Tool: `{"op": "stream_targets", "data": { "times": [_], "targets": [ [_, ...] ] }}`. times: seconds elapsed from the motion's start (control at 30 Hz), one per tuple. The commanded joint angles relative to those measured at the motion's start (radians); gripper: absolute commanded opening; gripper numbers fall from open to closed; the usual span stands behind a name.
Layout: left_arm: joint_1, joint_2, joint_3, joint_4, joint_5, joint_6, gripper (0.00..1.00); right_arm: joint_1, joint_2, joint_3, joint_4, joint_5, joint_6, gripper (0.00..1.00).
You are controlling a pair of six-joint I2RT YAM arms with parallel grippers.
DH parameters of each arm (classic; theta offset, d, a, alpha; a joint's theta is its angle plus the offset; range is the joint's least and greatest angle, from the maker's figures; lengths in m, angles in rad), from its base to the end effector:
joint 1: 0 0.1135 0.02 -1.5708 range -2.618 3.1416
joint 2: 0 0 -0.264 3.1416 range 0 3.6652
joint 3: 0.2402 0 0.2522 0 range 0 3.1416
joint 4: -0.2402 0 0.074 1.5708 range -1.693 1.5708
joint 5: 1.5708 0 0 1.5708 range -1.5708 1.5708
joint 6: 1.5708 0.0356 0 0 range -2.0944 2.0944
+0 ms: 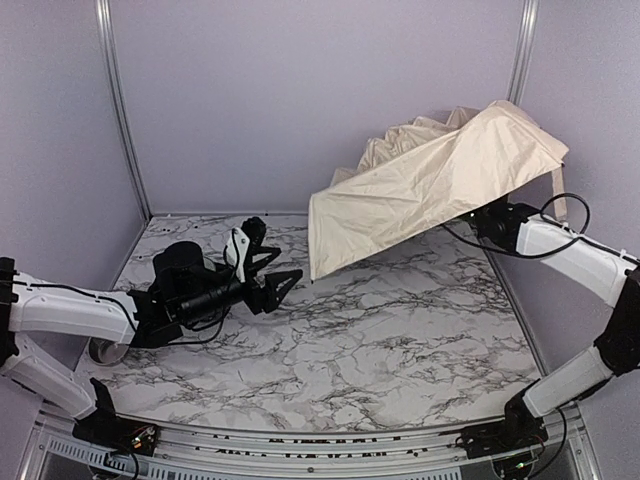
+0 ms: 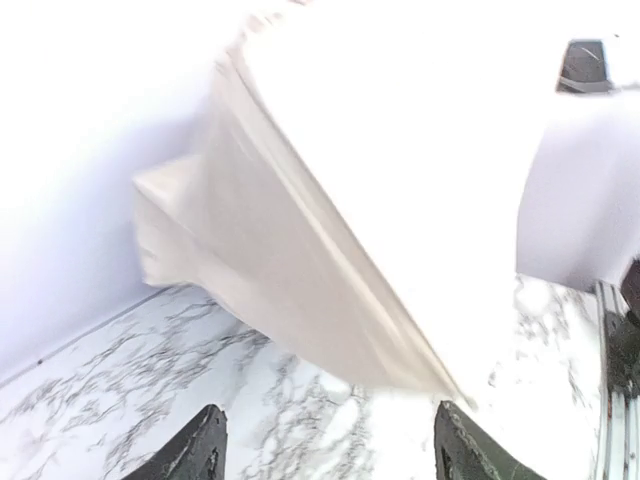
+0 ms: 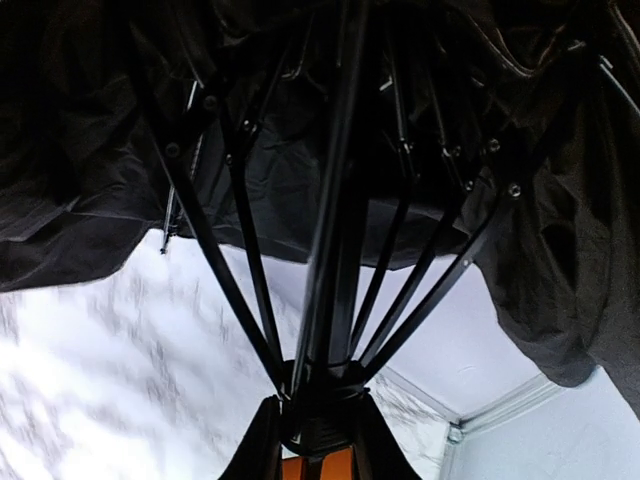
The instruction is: Put away the umbrella
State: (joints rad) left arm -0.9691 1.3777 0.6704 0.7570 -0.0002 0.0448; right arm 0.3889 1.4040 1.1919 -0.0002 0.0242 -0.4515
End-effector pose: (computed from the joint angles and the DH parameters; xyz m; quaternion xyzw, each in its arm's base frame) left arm 0.1721 -0.2506 0.2645 0.3346 0.6027 -0.3230 0.6485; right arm 0.3107 0.1264 0.3578 -0.3104 0.7134 -0.0291 0.6276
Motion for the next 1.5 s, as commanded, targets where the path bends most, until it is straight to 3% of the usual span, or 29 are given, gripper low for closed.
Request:
{"op": "stream_targets", "data": {
  "times": [0.0,0.17,0.27,0.3,0.33,0.37,0.4,0.53,0.73,0.83,0.9,1.03,1.17,1.3,1.37,1.47],
  "targets": [
    [0.064,-0.055,-0.022,-0.003,-0.078,-0.169,0.71,0.152,0.009,-0.079,-0.162,0.228,-0.367,0.0],
    [0.064,-0.057,-0.036,-0.007,-0.108,-0.163,0.73,0.31,0.079,-0.184,-0.188,0.247,-0.378,0.04],
    [0.064,-0.042,-0.03,-0.018,-0.118,-0.152,0.78,0.365,0.088,-0.257,-0.115,0.214,-0.308,0.2],
    [0.064,-0.035,-0.028,-0.021,-0.119,-0.147,0.79,0.374,0.081,-0.279,-0.075,0.202,-0.273,0.28],
    [0.064,-0.027,-0.022,-0.024,-0.119,-0.144,0.81,0.381,0.071,-0.297,-0.035,0.193,-0.237,0.44],
    [0.064,-0.017,-0.014,-0.026,-0.116,-0.139,0.82,0.393,0.058,-0.308,-0.026,0.176,-0.21,0.84],
    [0.064,-0.007,-0.006,-0.029,-0.111,-0.132,0.82,0.409,0.041,-0.325,-0.018,0.171,-0.199,0.98],
    [0.064,0.017,0.033,-0.034,-0.059,-0.124,0.84,0.531,-0.008,-0.382,-0.054,0.16,-0.156,1.0],
    [0.058,-0.024,0.1,-0.063,0.056,-0.055,0.84,0.723,0.07,-0.302,-0.417,0.193,0.055,0.94],
    [0.058,-0.049,0.128,-0.137,0.081,-0.004,0.84,0.729,-0.007,-0.274,-0.53,0.096,0.147,0.92],
    [0.057,-0.045,0.148,-0.19,0.123,0.03,0.84,0.723,-0.108,-0.267,-0.551,-0.055,0.146,0.92],
    [0.051,-0.072,0.143,-0.229,0.137,0.054,0.84,0.664,-0.299,-0.244,-0.487,-0.296,0.14,0.97],
    [0.05,-0.106,0.147,-0.321,0.089,0.093,0.75,0.565,-0.405,-0.263,-0.396,-0.271,0.203,1.0],
    [0.05,-0.118,0.125,-0.415,0.118,0.036,0.7,0.486,-0.358,-0.293,-0.355,-0.332,0.25,0.95],
    [0.04,-0.162,0.096,-0.443,0.172,-0.002,0.73,0.485,-0.321,-0.307,-0.347,-0.419,0.263,0.91],
    [-0.016,-0.206,0.048,-0.501,0.176,0.004,0.81,0.485,-0.289,-0.41,-0.153,-0.475,0.356,0.9]
  ]
}}
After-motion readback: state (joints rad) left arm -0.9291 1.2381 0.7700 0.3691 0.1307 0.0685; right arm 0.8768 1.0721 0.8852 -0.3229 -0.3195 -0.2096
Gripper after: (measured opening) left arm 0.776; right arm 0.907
